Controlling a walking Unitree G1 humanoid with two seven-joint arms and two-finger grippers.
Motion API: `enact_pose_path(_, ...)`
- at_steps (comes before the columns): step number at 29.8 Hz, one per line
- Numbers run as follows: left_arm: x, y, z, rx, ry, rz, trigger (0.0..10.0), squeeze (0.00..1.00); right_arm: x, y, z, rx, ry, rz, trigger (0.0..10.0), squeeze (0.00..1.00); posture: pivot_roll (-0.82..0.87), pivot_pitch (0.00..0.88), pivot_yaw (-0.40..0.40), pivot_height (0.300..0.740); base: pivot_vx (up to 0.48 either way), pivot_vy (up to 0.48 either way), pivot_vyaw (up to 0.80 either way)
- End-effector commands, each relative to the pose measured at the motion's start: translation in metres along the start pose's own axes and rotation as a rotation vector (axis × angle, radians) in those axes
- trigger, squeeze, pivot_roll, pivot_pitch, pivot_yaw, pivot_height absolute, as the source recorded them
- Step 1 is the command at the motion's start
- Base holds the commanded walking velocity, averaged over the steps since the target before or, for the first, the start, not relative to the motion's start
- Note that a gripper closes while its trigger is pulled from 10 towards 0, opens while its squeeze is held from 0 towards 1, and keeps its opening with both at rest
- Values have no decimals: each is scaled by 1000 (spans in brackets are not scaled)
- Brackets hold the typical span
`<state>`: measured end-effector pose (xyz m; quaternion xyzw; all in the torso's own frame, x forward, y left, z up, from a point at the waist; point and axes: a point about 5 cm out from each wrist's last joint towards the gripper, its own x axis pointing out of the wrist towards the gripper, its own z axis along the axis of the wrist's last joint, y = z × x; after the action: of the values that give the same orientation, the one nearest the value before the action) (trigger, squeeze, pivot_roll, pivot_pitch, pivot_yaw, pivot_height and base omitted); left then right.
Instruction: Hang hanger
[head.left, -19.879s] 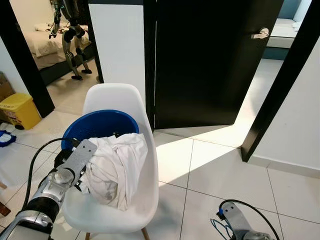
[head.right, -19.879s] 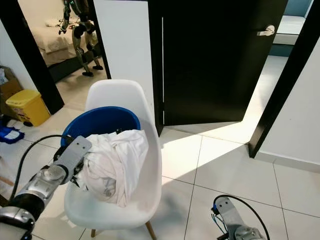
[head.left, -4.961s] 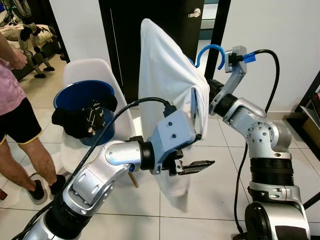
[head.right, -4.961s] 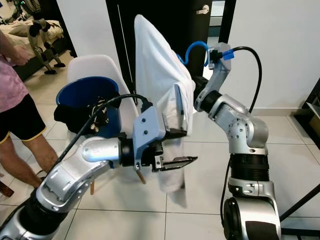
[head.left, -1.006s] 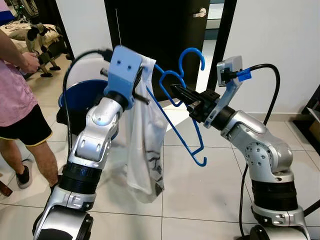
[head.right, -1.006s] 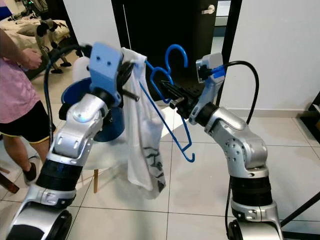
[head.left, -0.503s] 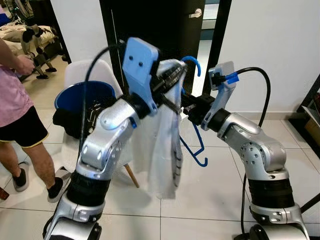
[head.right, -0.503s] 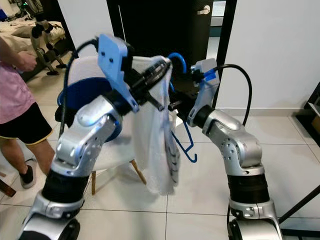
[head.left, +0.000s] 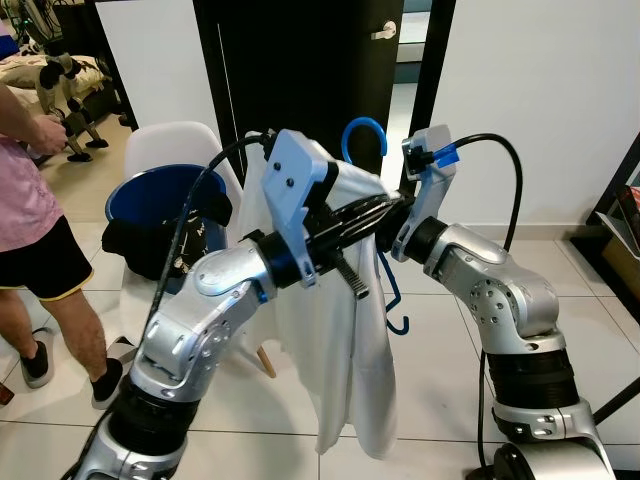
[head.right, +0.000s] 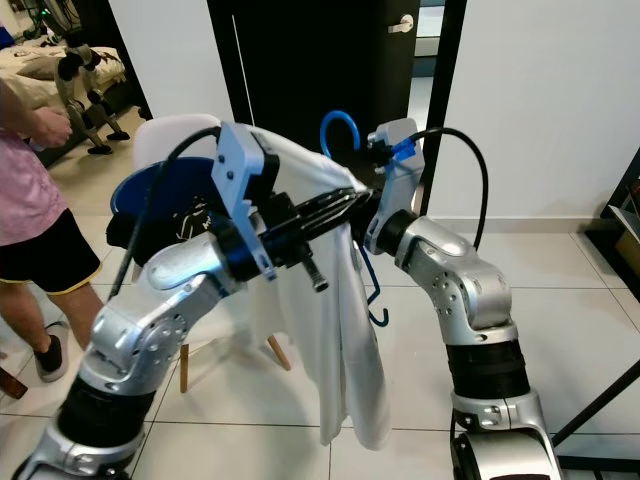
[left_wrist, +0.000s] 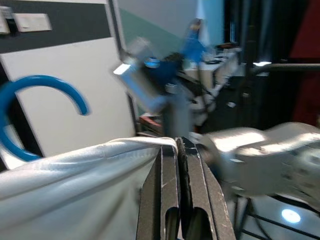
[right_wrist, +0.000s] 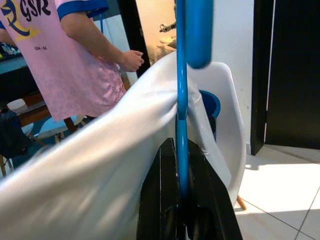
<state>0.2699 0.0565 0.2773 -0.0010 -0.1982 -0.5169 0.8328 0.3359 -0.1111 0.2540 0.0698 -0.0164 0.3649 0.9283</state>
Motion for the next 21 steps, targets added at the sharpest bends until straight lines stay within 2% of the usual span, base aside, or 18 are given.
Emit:
enact_pose_path(1, 0, -7, 2, -7, -3, -59, 0, 0, 2, -1, 6, -8, -12, -15, 10000, 0, -97, 0, 22, 740, 0, 0, 0)
enact_pose_path(2, -4, -15, 2, -59, -4, -114, 0, 0, 3, -6, 3, -4, 1, -52, 10000, 0, -94, 0, 20, 740, 0, 0, 0)
enact_pose_path(3, -4, -15, 2, -59, -4, -114, 0, 0, 3, -6, 3, -4, 1, -52, 10000, 0, -94, 0, 20, 740, 0, 0, 0)
enact_pose_path(4, -9, -25, 5, -153, -41, -168, 0, 0, 5, -13, 0, 1, 23, -108, 10000, 0, -94, 0, 20, 740, 0, 0, 0)
enact_pose_path(12, -8, -26, 10, -192, -87, -166, 0, 0, 5, -15, -2, -3, 39, -128, 10000, 0, -91, 0, 16, 740, 0, 0, 0)
enact_pose_path(13, -2, -24, 17, -228, -144, -139, 0, 0, 6, -16, -7, -9, 65, -143, 10000, 0, -93, 0, 15, 740, 0, 0, 0)
enact_pose_path(15, -2, -24, 17, -228, -144, -139, 0, 0, 6, -16, -7, -9, 65, -143, 10000, 0, -93, 0, 15, 740, 0, 0, 0)
enact_pose_path(17, 6, -22, 27, -319, -249, -106, 0, 0, 8, -17, -16, -13, 107, -166, 10000, 0, -93, 0, 17, 740, 0, 0, 0)
enact_pose_path(18, 7, -21, 31, -354, -289, -102, 0, 0, 9, -17, -18, -13, 120, -174, 10000, 0, -91, 0, 17, 740, 0, 0, 0)
enact_pose_path(21, 6, -19, 38, -387, -337, -106, 0, 0, 9, -18, -21, -10, 134, -189, 10000, 0, -90, 0, 16, 740, 0, 0, 0)
